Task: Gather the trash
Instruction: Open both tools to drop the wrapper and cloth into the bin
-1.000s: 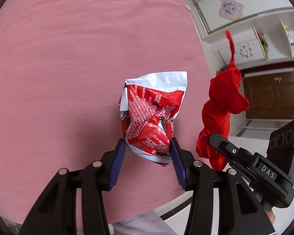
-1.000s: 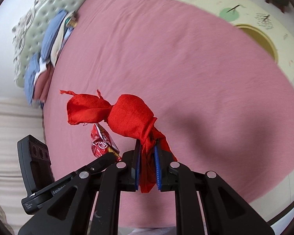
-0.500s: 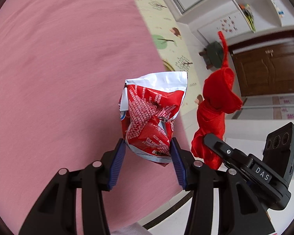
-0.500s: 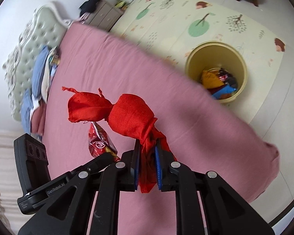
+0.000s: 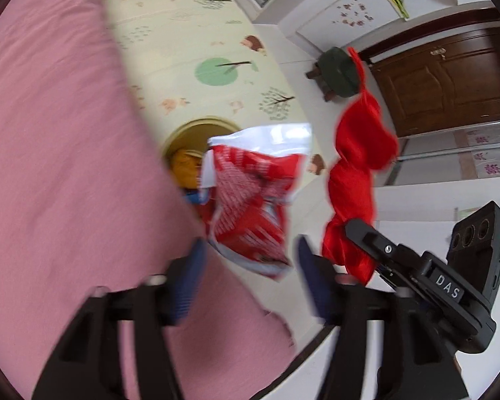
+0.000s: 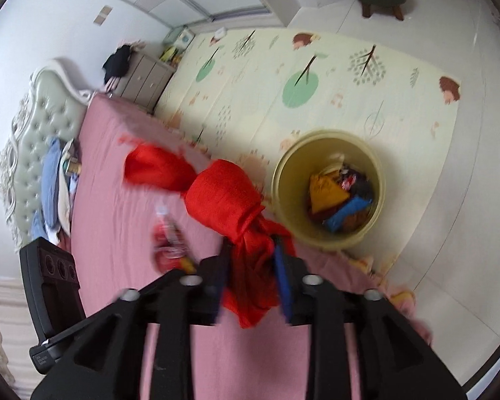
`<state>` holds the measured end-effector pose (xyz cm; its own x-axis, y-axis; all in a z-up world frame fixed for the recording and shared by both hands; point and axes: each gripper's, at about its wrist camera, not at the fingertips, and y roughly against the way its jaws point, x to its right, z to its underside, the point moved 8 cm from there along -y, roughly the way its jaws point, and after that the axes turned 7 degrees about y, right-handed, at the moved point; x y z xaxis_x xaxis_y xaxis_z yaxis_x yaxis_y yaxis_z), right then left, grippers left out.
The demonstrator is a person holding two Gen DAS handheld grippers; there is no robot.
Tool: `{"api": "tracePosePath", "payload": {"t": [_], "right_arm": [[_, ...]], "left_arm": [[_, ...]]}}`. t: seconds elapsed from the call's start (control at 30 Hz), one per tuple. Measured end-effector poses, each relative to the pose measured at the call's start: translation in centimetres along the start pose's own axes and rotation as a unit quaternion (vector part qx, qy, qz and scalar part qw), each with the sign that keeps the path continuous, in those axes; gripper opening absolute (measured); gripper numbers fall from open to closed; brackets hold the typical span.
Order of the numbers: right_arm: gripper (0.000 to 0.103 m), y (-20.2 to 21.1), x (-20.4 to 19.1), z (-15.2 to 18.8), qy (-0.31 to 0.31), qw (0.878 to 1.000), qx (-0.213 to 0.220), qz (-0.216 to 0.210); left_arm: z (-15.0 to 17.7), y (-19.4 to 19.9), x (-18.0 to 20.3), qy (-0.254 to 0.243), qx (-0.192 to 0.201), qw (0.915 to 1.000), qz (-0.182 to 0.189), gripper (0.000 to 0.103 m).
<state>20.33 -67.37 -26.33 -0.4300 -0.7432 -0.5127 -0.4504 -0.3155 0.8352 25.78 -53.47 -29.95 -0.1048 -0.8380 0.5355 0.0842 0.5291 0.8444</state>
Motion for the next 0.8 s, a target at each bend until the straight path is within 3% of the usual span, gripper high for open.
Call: {"api": "tracePosePath", "payload": {"t": [0.1,0.33,0.6,0.8], "right_arm": [[0.048,0.4,1.1,-2.3,-0.011,1.0,0.012,0.008],[0.049,0.5,2.4,-3.9,-0.025,1.0,0.016,0.005],[0.049,0.8,0.7,-2.2,-0.011,1.0,0.0,-0.008],[0.052,0.5,-3.7,1.1,0.026,0.999,-0.027,-0.022]], "left_arm": [[-1.7,-0.9,1.1,-0.003,0.004,1.0,-0.007,0.085],[-2.7,-2.2,2.3,-0.013,-0.015,0.9996,-0.021,0.085],[-2.0,-0.2,1.4,-0.025,0.003,0.9993,-0.027,0.085],[0.2,3.7,-2.0,-0.009,0.015,0.9993,-0.032,0.085]]}}
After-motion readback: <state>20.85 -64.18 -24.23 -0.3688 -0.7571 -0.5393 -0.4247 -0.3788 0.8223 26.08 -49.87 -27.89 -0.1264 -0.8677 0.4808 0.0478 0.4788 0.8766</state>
